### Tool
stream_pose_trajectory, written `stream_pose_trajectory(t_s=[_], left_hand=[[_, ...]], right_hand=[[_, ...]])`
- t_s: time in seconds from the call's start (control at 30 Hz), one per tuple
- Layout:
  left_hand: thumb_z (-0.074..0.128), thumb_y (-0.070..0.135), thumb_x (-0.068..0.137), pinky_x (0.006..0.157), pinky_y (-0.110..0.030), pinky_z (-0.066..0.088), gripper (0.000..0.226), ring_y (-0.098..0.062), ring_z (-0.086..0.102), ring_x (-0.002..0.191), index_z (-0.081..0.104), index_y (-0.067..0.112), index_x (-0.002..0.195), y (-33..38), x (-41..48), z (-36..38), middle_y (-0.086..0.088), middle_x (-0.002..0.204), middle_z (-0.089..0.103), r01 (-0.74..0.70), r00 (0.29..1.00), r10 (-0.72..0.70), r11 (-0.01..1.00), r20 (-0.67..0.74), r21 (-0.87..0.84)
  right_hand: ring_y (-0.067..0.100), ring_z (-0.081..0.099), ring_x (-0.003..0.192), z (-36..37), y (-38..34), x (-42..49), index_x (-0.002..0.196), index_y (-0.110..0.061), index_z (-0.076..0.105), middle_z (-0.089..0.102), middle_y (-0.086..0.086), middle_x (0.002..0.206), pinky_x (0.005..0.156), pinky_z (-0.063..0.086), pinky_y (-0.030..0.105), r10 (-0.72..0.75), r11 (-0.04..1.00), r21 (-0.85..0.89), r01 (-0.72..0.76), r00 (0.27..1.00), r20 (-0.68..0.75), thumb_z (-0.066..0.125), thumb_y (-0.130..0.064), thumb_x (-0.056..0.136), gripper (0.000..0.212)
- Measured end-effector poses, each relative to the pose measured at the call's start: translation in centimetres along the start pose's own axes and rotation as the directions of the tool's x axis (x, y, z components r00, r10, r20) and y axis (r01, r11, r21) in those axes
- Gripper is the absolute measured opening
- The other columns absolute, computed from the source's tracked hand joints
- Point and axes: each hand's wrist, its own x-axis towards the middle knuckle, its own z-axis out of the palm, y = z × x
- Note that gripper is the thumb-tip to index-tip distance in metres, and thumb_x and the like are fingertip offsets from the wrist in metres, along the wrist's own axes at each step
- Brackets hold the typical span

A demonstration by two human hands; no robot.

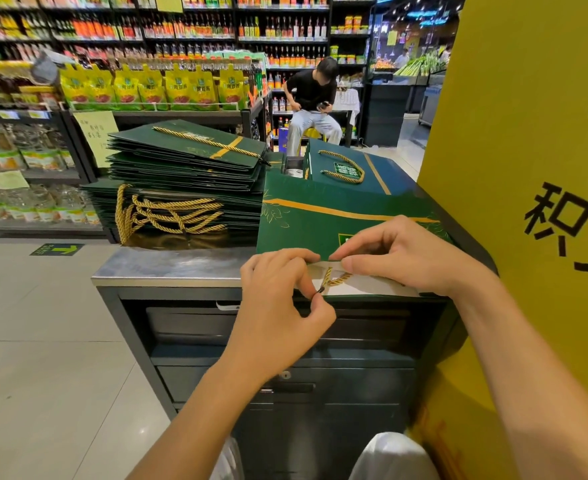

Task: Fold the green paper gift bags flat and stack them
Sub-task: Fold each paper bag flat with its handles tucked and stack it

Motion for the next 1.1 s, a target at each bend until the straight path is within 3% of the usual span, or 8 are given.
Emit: stream_pose_trajectory(t_s=[0.1, 0.23, 0.37, 0.53, 0.67, 0.77, 0.93, 1.1], left_hand=[[0.056, 0.038, 0.077, 0.111, -0.028, 0.024, 0.012, 0.008, 0.047, 0.123, 0.054, 0.027, 0.074, -0.4, -0.1, -1.1, 0.021, 0.121, 0.063, -0.015, 0.997, 0.019, 0.999, 0.072, -0.048], [0.057, 0.043, 0.088, 0.100, -0.030, 0.042, 0.019, -0.004, 0.055, 0.119, 0.063, 0.026, 0.085, -0.4, 0.5, -2.6, 0.021, 0.117, 0.063, 0.024, 0.999, -0.017, 0.989, 0.050, -0.143], [0.056, 0.036, 0.098, 0.086, -0.022, 0.049, 0.022, -0.012, 0.060, 0.108, 0.061, 0.019, 0.110, -1.8, 2.4, -3.4, 0.006, 0.112, 0.063, 0.291, 0.949, -0.303, 0.948, -0.084, -0.127], [0.068, 0.033, 0.095, 0.093, -0.041, 0.054, 0.071, -0.011, 0.065, 0.095, 0.033, 0.011, 0.153, -1.6, 5.3, -4.0, 0.010, 0.100, 0.064, 0.537, 0.842, -0.523, 0.837, 0.135, -0.105], [0.064, 0.005, 0.097, 0.083, -0.033, 0.060, 0.038, -0.013, 0.072, 0.088, 0.056, 0.009, 0.134, -1.9, 6.1, -3.6, 0.002, 0.101, 0.074, 0.601, 0.799, -0.552, 0.739, 0.240, -0.302], [0.061, 0.000, 0.098, 0.079, -0.027, 0.062, 0.026, -0.012, 0.074, 0.091, 0.066, 0.021, 0.113, -2.3, 5.6, -3.7, 0.003, 0.105, 0.075, 0.583, 0.811, -0.538, 0.709, 0.230, -0.396], [0.060, 0.001, 0.099, 0.080, -0.034, 0.062, 0.025, -0.018, 0.075, 0.096, 0.065, 0.022, 0.112, -2.5, 5.2, -3.9, -0.003, 0.110, 0.075, 0.567, 0.807, -0.554, 0.627, 0.206, -0.534], [0.058, 0.003, 0.100, 0.076, -0.028, 0.062, 0.023, -0.018, 0.074, 0.099, 0.063, 0.019, 0.116, -1.7, 4.8, -4.2, -0.001, 0.110, 0.076, 0.449, 0.852, -0.510, 0.587, 0.123, -0.674]], right_hand=[[0.011, 0.064, 0.071, 0.0, -0.1, 0.0, 0.101, -0.031, 0.080, 0.077, -0.001, 0.086, 0.057, 0.043, 0.012, 0.013, 1.000, 0.005, -0.013, 1.000, -0.001, 0.074, -0.026, 0.091, 0.013], [0.004, 0.071, 0.087, 0.1, -0.1, -0.3, 0.104, -0.024, 0.080, 0.078, -0.009, 0.093, 0.072, 0.050, 0.012, 0.027, 0.999, 0.043, -0.026, 1.000, -0.016, 0.078, -0.020, 0.088, 0.017], [0.002, 0.070, 0.101, 0.2, 0.0, -0.5, 0.104, -0.025, 0.080, 0.077, -0.014, 0.101, 0.088, 0.051, 0.015, 0.041, 0.997, 0.065, -0.039, 0.999, -0.032, 0.083, -0.018, 0.082, 0.023], [-0.001, 0.067, 0.109, 0.3, 0.1, -0.7, 0.105, -0.026, 0.079, 0.076, -0.016, 0.107, 0.101, 0.046, 0.023, 0.030, 0.998, 0.048, -0.029, 0.999, -0.035, 0.086, -0.020, 0.079, 0.028], [-0.001, 0.064, 0.114, 0.5, 0.2, -0.9, 0.109, -0.034, 0.077, 0.073, -0.019, 0.115, 0.103, 0.046, 0.028, 0.046, 0.996, 0.074, -0.040, 0.995, -0.087, 0.081, -0.037, 0.080, 0.029], [-0.002, 0.063, 0.111, -0.2, 1.2, -0.9, 0.110, -0.036, 0.075, 0.071, -0.023, 0.113, 0.099, 0.048, 0.027, 0.093, 0.995, -0.008, -0.099, 0.960, -0.262, 0.077, -0.040, 0.086, 0.025], [0.017, 0.057, 0.123, -1.5, 2.7, -1.1, 0.131, -0.024, 0.065, 0.063, -0.001, 0.134, 0.103, 0.043, 0.033, 0.217, 0.892, -0.238, -0.385, 0.825, -0.522, 0.073, -0.038, 0.089, 0.044], [0.020, 0.053, 0.123, -1.4, 1.1, -0.9, 0.127, -0.024, 0.067, 0.059, 0.001, 0.130, 0.102, 0.041, 0.036, 0.172, 0.891, -0.255, -0.375, 0.800, -0.575, 0.073, -0.041, 0.088, 0.043]])
